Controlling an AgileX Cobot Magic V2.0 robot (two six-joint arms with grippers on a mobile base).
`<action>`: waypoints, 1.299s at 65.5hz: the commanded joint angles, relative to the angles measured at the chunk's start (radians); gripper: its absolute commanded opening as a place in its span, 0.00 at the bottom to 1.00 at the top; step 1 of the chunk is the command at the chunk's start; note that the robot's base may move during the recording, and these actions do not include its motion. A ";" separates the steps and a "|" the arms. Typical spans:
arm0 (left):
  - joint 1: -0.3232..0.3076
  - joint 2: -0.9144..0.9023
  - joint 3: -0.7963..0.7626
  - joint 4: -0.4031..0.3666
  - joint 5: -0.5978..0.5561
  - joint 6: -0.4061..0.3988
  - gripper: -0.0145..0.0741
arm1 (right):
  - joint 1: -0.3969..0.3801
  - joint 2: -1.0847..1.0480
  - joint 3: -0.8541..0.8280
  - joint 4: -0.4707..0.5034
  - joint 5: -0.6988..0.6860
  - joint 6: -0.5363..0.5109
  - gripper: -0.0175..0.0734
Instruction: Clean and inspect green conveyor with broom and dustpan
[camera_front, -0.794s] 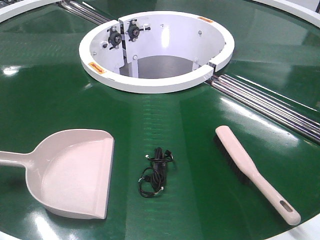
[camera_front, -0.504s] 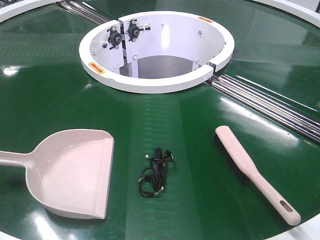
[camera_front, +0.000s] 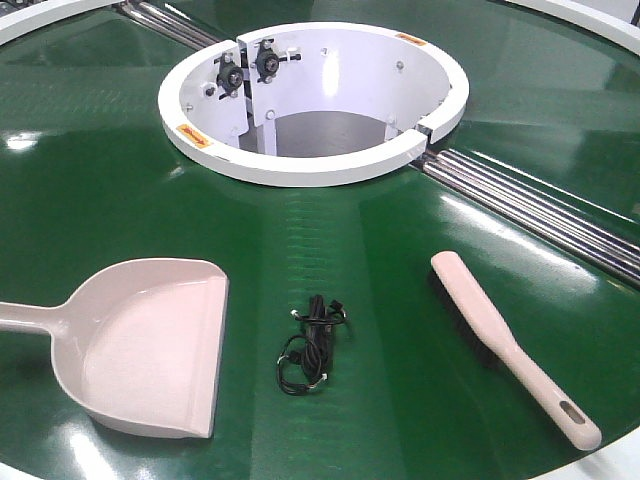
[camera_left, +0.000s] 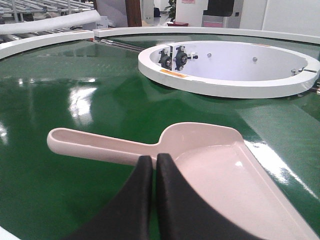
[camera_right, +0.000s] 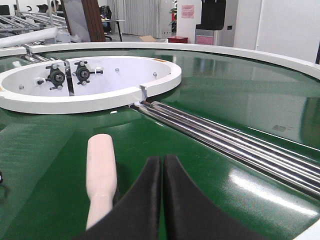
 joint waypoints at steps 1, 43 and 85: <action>0.004 -0.013 0.002 -0.001 -0.072 0.000 0.16 | -0.005 -0.011 0.004 -0.013 -0.074 0.000 0.18; 0.004 0.177 -0.383 0.026 -0.041 0.023 0.16 | -0.005 -0.011 0.004 -0.013 -0.074 0.000 0.18; 0.004 0.786 -0.596 0.026 0.193 0.023 0.17 | -0.005 -0.011 0.004 -0.013 -0.074 0.000 0.18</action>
